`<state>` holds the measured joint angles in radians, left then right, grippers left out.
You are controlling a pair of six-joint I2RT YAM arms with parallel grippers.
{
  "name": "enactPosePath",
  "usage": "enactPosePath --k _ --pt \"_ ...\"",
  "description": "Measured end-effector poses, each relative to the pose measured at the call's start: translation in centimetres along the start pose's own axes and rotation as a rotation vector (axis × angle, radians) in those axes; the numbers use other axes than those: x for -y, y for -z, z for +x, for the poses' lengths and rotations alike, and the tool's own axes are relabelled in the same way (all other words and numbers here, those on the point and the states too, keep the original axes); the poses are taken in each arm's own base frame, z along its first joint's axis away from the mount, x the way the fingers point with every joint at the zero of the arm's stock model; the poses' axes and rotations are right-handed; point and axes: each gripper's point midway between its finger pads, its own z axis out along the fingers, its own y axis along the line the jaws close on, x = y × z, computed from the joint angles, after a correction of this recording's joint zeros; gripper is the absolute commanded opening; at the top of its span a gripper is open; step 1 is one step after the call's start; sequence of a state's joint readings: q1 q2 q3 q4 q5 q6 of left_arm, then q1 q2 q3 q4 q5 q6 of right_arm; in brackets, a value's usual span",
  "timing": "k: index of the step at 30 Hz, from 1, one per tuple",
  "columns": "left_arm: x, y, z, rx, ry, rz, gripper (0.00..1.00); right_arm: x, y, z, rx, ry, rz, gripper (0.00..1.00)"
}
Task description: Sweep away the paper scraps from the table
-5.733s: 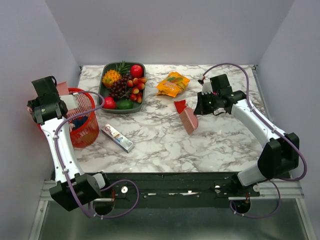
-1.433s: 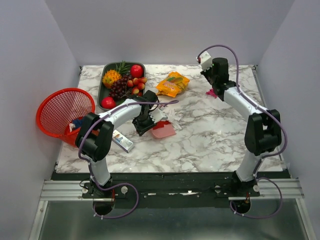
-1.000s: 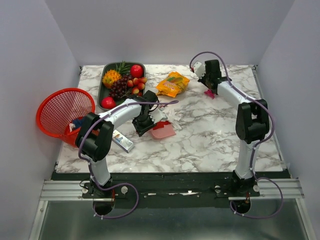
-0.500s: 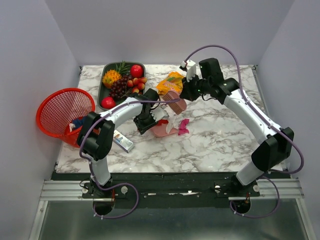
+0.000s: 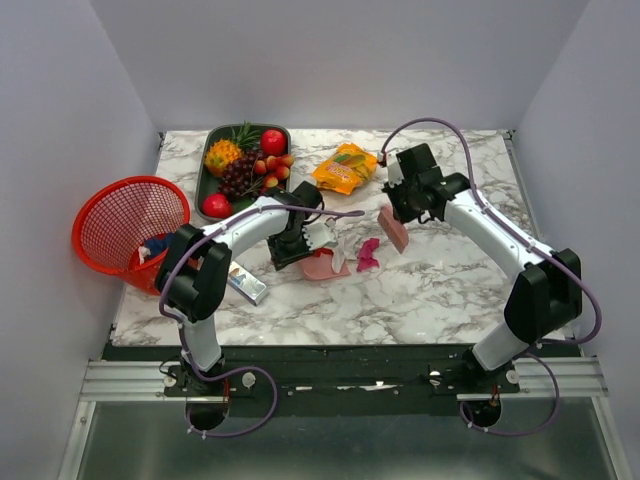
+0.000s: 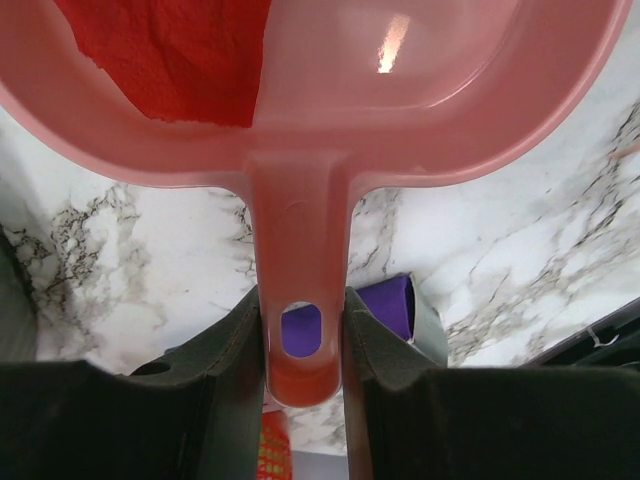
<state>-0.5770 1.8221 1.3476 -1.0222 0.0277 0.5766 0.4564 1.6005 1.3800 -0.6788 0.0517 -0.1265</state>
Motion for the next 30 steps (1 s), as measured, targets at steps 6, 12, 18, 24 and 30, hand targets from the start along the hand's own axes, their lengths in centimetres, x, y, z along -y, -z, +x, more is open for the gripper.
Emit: enactPosePath --k 6,12,18,24,30 --pt "0.3 0.2 0.1 -0.048 -0.114 -0.025 0.0 -3.0 -0.7 2.5 -0.073 -0.125 -0.125 0.01" --pt "0.9 0.0 -2.1 -0.027 -0.128 0.004 0.0 -8.4 -0.4 -0.4 -0.048 -0.215 -0.423 0.01" --pt "1.5 0.6 -4.2 0.053 -0.064 0.046 0.0 -7.2 1.6 -3.5 0.04 -0.261 -0.452 0.0" --pt "3.5 -0.4 -2.9 0.074 -0.032 0.099 0.0 -3.6 4.1 -3.3 0.111 -0.248 -0.348 0.01" --pt "4.9 -0.5 -2.5 0.145 -0.037 0.132 0.0 -0.7 5.4 -3.1 0.158 -0.221 -0.247 0.01"
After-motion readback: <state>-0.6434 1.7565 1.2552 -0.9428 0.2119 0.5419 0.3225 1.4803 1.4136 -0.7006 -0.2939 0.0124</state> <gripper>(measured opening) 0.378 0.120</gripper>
